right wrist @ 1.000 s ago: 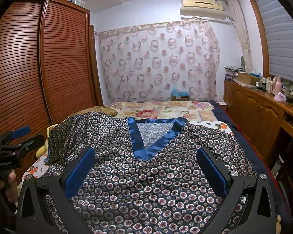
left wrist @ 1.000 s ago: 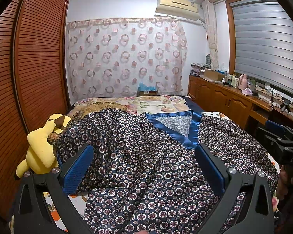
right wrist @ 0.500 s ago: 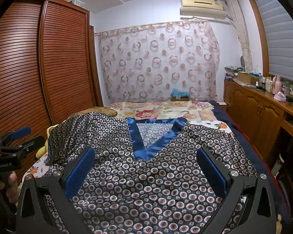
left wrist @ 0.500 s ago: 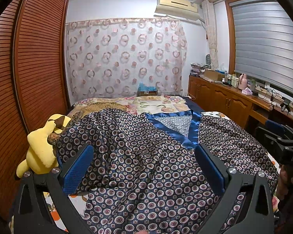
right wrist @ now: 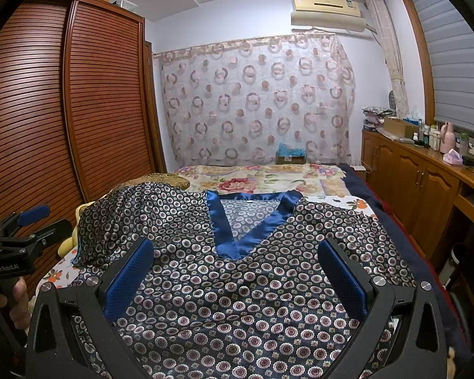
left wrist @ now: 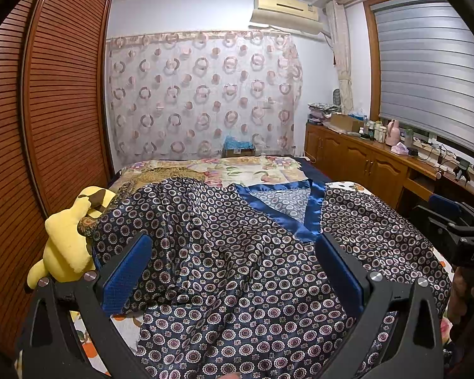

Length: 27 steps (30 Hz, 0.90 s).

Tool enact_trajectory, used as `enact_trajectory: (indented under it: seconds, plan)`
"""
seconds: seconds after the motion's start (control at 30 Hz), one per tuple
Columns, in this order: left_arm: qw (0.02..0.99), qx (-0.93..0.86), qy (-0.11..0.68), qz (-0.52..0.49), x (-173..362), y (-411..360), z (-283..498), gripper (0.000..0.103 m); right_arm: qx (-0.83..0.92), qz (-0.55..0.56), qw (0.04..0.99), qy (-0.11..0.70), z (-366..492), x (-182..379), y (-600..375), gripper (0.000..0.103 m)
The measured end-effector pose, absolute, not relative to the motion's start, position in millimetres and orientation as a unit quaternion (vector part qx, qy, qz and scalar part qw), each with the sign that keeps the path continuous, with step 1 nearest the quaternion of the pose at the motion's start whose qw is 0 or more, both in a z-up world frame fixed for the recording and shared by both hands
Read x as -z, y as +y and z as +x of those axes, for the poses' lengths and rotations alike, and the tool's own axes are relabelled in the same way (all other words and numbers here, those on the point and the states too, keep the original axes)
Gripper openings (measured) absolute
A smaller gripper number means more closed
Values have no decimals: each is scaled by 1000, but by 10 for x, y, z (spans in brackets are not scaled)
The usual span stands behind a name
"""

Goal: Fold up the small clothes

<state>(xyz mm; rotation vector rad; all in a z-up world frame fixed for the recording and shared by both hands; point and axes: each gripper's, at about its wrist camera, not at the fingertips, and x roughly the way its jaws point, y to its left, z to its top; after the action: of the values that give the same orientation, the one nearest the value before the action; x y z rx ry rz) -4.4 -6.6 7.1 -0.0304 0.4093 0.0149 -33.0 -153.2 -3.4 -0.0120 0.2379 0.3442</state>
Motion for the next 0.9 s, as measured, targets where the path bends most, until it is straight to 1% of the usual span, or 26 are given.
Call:
enact_trajectory:
  seconds: [0.7, 0.9]
  plan:
    - [978, -9, 206, -17, -113, -28, -55, 103, -172, -7, 978, 117, -330, 19, -1540, 103]
    - [976, -13, 216, -18, -12, 17, 7, 103, -178, -11, 976, 123, -302, 30, -1515, 103]
